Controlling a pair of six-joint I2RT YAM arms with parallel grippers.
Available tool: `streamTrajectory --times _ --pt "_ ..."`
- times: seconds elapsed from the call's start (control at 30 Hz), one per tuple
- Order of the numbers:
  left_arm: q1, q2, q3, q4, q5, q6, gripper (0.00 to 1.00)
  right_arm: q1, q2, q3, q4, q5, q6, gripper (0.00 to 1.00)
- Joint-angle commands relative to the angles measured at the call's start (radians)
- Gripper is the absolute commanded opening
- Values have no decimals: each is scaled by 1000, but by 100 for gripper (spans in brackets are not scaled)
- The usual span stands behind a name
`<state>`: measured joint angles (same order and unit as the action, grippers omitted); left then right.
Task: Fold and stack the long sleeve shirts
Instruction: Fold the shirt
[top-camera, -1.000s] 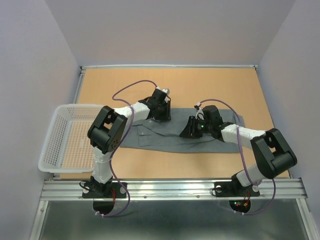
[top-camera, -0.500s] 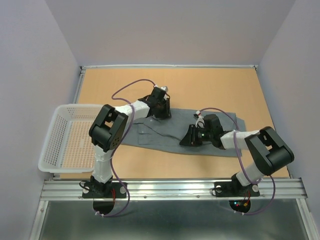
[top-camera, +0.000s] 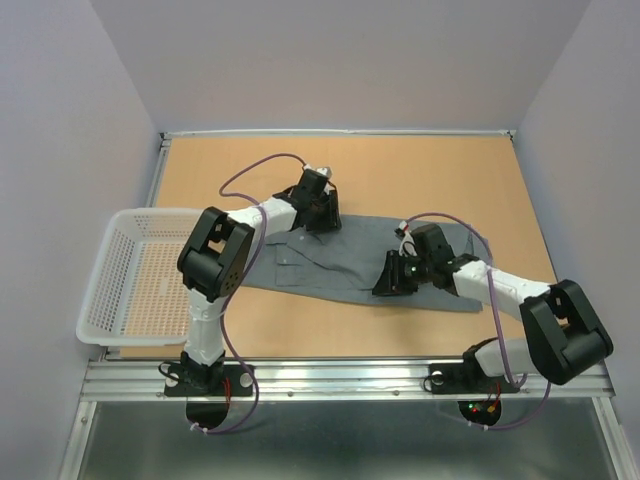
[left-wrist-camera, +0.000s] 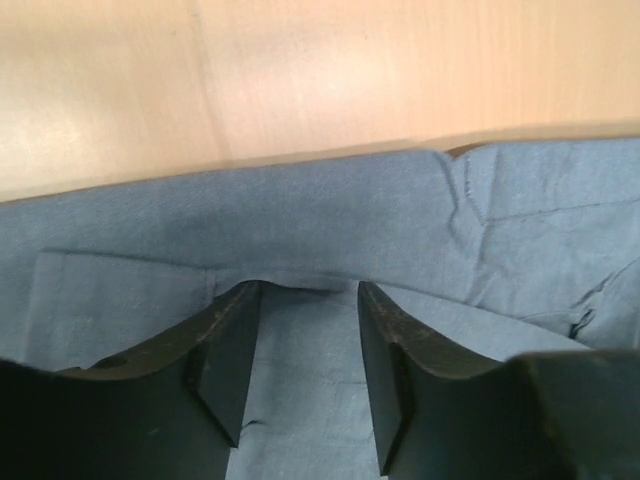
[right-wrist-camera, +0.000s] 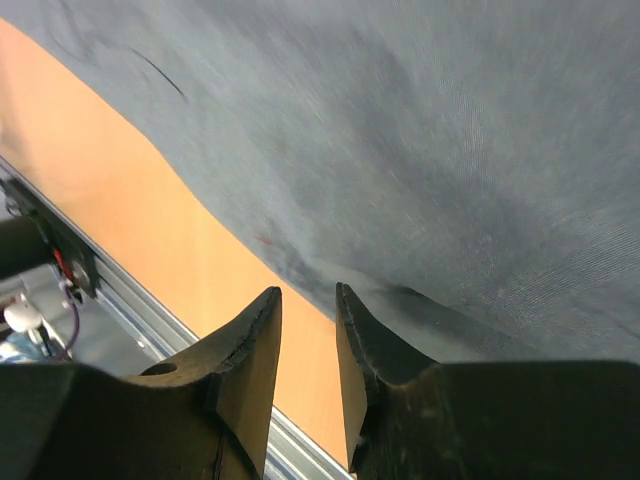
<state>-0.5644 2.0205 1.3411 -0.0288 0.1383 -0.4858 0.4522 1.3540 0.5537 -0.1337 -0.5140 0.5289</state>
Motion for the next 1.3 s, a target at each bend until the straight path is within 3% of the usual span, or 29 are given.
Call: streamTrajectory --times 0.0,0.07,0.27,0.5,0.8,0.9,1.07,1.17,1.2,1.27 --pt "-5 -168 -17 -75 -69 90 64 -52 -81 138 -70 75 5 34" --pt "-17 -265 -64 -80 -75 125 74 -102 -95 167 -69 78 14 34" --pt "-138 -414 -206 -83 -36 257 75 -184 -41 189 -50 104 16 34" --pt "-296 -329 -211 -77 4 374 60 -266 33 109 63 94 56 34" --pt "-315 -92 -163 -140 9 362 33 -372 85 -26 174 121 86 33" --pt "-315 -88 -181 -193 26 380 32 -437 80 -38 168 143 85 32" --pt "-315 -193 -195 -255 35 409 38 -446 -21 63 22 277 43 33" --pt "-315 -308 -192 -247 60 417 50 -446 -64 121 -119 423 23 36" --pt "-315 -357 -192 -235 57 418 57 -446 -97 152 -182 451 16 38" --pt "-313 -400 -192 -220 8 406 66 -448 -130 173 -240 511 14 52"
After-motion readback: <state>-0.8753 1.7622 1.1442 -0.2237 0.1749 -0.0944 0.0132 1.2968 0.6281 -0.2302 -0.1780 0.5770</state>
